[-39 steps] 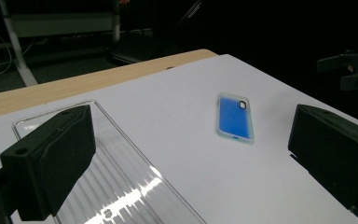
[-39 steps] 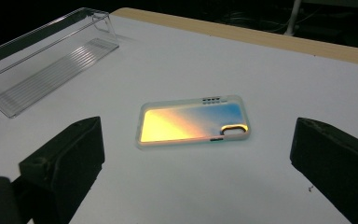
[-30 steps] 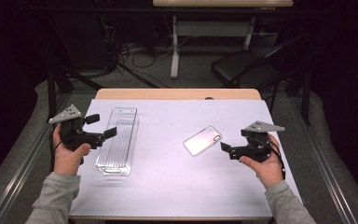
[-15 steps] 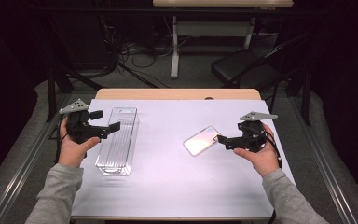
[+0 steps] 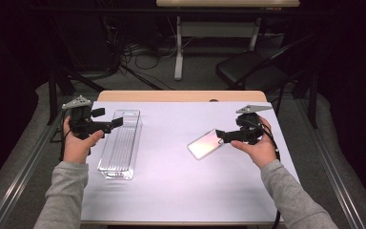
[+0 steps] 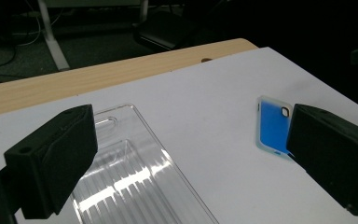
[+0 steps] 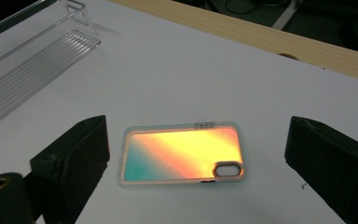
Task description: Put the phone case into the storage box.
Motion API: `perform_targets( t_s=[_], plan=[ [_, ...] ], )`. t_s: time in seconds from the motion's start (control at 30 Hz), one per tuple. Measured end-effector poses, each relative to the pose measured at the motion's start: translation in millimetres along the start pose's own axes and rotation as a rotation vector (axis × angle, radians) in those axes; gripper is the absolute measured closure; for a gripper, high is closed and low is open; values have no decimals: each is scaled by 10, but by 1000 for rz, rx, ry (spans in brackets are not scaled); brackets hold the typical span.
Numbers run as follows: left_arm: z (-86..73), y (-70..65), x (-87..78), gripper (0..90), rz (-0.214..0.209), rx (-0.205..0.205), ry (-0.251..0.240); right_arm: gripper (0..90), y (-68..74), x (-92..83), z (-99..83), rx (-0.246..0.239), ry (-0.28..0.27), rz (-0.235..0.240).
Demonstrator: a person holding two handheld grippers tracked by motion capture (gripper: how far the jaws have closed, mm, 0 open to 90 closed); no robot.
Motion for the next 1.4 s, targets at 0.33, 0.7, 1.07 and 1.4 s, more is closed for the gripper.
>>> perform_targets(
  t_s=[0.33, 0.7, 1.07, 1.4],
  plan=[
    [-16, 38, 53, 21, 15, 2, 2, 66, -117, 164, 72, 9, 43, -18],
    [-68, 25, 96, 21, 46, 39, 21, 116, -225, 356, 67, 47, 86, -23],
    [-116, 94, 80, 21, 46, 20, 24, 144, -337, 482, 26, 62, 128, -37],
    [-116, 97, 50, 29, 41, 20, 13, 158, -430, 634, -19, 81, 172, -42]
  ],
)
Point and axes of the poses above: each handheld gripper's, and its own axes: x roughly forward along the jaws, z roughly out of its top, y roughly to its left, the point moved 1 cm from there along x, roughly forward along the jaws, and after that the axes turned 15 degrees about z, right-handed, at the moved point
